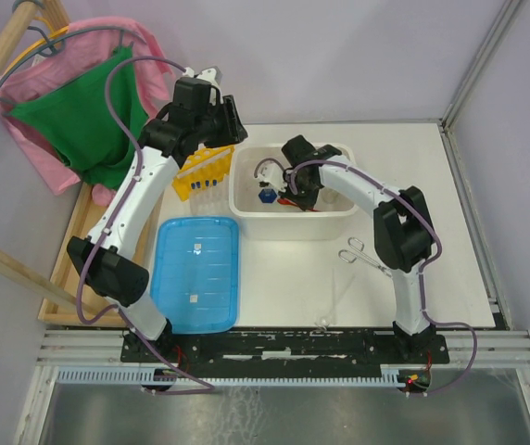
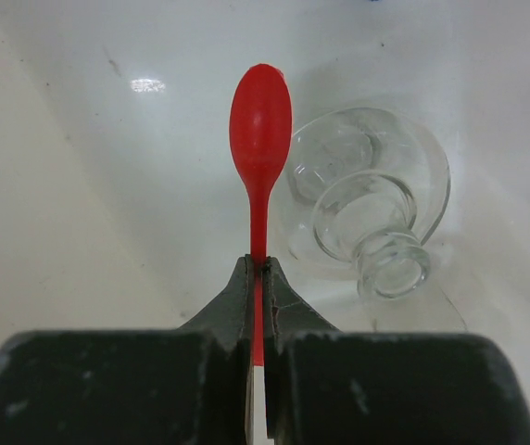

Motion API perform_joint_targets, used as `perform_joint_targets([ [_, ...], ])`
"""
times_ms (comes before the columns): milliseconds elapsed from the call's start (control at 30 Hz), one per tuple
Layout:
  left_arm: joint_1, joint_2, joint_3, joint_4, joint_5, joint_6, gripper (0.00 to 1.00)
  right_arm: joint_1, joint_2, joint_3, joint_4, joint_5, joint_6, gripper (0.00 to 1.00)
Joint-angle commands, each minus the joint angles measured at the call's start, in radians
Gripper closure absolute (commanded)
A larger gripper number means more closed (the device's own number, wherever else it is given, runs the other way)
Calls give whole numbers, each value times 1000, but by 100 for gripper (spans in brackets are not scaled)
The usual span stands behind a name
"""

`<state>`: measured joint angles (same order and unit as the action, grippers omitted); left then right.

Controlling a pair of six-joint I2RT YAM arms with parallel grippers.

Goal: Organize the chemistry lab equipment
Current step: Place the chemistry item in the storage box.

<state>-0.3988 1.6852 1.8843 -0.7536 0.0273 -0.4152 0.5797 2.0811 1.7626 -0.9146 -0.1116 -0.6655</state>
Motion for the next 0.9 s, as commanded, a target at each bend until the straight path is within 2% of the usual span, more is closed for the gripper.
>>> perform_joint_targets([
  [0,8,-29,1,40,-10,20,46,6,22,-9,35,1,19,97],
  [500,17,-34,-15,37,-7,21,46,7,88,-17,55,9,58,92],
  [867,20,-37,-33,37,2,22,46,8,94,-25,55,22,75,76],
])
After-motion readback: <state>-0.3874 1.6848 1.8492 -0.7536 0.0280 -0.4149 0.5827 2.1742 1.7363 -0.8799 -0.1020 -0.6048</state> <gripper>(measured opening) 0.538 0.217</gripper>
